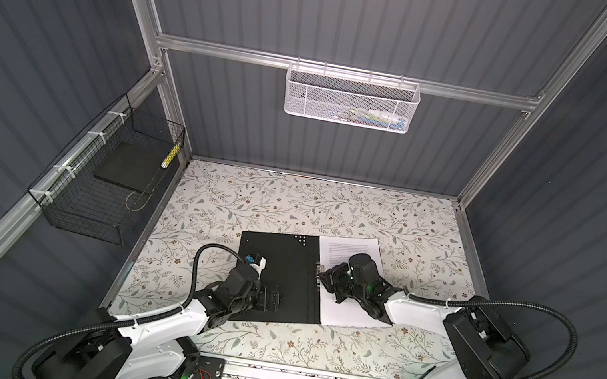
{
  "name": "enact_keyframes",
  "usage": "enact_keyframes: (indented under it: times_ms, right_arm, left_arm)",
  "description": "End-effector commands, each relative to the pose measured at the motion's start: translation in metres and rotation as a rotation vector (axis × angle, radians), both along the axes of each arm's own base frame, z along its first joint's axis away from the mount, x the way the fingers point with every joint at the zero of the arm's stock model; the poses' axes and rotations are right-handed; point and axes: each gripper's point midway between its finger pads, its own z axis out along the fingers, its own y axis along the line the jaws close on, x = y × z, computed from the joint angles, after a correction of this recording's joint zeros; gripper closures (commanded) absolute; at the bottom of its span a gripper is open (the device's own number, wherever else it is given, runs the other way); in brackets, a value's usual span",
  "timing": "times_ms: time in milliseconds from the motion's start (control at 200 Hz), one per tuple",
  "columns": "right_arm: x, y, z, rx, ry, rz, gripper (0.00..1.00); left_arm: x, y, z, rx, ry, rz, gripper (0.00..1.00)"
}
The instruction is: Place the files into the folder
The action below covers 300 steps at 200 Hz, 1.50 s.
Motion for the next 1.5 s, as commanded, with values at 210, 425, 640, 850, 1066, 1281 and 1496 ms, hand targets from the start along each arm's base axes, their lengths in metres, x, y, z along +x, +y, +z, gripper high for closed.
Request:
enact_keyframes:
  times_ms: [210,425,640,850,1066,1281,1496]
  right_arm:
    - [0.034,-0.008,0.013,-0.023,-0.08,0.061,0.93]
    - [0.033,-0.013,0.019,-0.031,-0.088,0.06,0.77]
    - [0.03,-0.016,0.027,-0.035,-0.087,0.056,0.71]
    - [0.031,-0.009,0.028,-0.042,-0.068,0.068,0.71]
    - [0.034,-0.004,0.022,-0.037,-0.047,0.066,0.73]
    - [0.032,-0.003,0.015,-0.045,-0.029,0.066,0.75]
    - [0.032,-0.003,0.013,-0.048,-0.024,0.066,0.77]
  left_arm:
    - [0.001,0.0,-0.027,0.018,0.114,0.063,0.0]
    - [-0.003,0.007,-0.034,0.038,0.118,0.073,0.0]
    - [-0.003,0.01,-0.033,0.046,0.109,0.079,0.0]
    - [-0.003,0.009,-0.036,0.047,0.112,0.077,0.0]
    - [-0.004,0.009,-0.036,0.045,0.112,0.075,0.0]
    - [-0.002,0.008,-0.035,0.044,0.105,0.073,0.0]
    - [-0.002,0.008,-0.036,0.047,0.106,0.072,0.0]
